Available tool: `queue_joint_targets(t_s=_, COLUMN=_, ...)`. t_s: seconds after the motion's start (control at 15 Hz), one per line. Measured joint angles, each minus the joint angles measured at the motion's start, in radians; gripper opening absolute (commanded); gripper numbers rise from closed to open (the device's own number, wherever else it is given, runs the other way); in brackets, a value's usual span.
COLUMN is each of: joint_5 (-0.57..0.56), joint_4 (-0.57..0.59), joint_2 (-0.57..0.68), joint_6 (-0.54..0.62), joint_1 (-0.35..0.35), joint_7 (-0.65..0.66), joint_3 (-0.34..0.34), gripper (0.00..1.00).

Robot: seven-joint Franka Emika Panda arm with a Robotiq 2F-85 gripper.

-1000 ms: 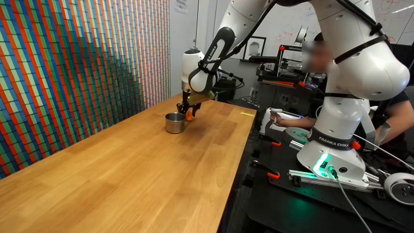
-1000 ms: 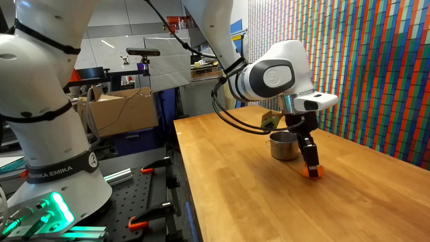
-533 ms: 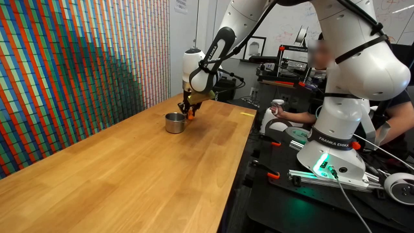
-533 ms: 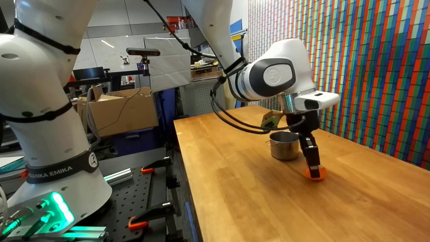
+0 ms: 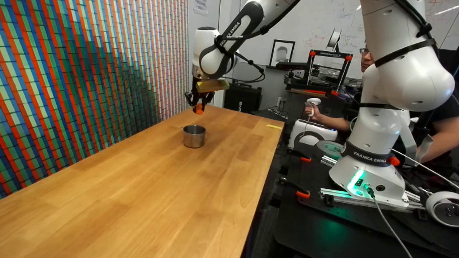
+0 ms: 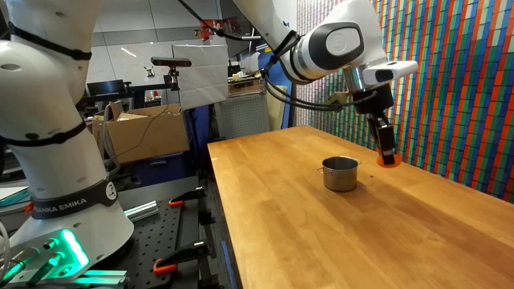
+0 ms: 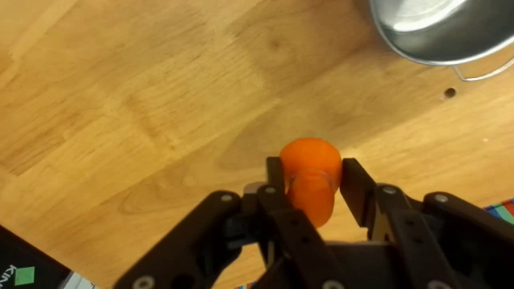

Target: Pick up the rubber duck and put it in the cup

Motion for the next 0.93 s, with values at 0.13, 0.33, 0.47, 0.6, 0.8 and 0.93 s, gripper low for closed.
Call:
queue_joint_targets(t_s=0.13, joint_5=0.012, joint_4=0.017, joint_2=-0.038, joint_6=-0.057, joint_1=-0.012, joint_7=0.0, joint_3=0.037, gripper=0.16)
queue_joint_targets(t_s=0.33, joint_5=0.055, joint_4=0.016, joint_2=-0.078, joint_6=-0.113, joint_1=-0.03, joint_7=0.0, joint_3=0.104, gripper=0.16)
queue_joint_targets(t_s=0.47, joint_5=0.076, joint_4=0.012, joint_2=-0.086, joint_6=-0.128, joint_1=-0.033, joint_7=0.0, joint_3=0.142, gripper=0.22)
queue_joint_targets(t_s=0.6, joint_5=0.08, joint_4=0.001, joint_2=-0.086, joint_6=-0.129, joint_1=-0.033, joint_7=0.0, joint_3=0.17, gripper=0.68)
queue_joint_targets(t_s=0.8, joint_5=0.08, joint_4=-0.027, joint_2=-0.083, joint_6=-0.136, joint_1=-0.033, joint_7=0.0, joint_3=0.194, gripper=0.89)
queue_joint_targets(t_s=0.93, joint_5=0.08, joint_4=-0.042, joint_2=-0.078, joint_6=-0.151, joint_1=-0.033, joint_7=0.0, joint_3=0.2, gripper=1.0)
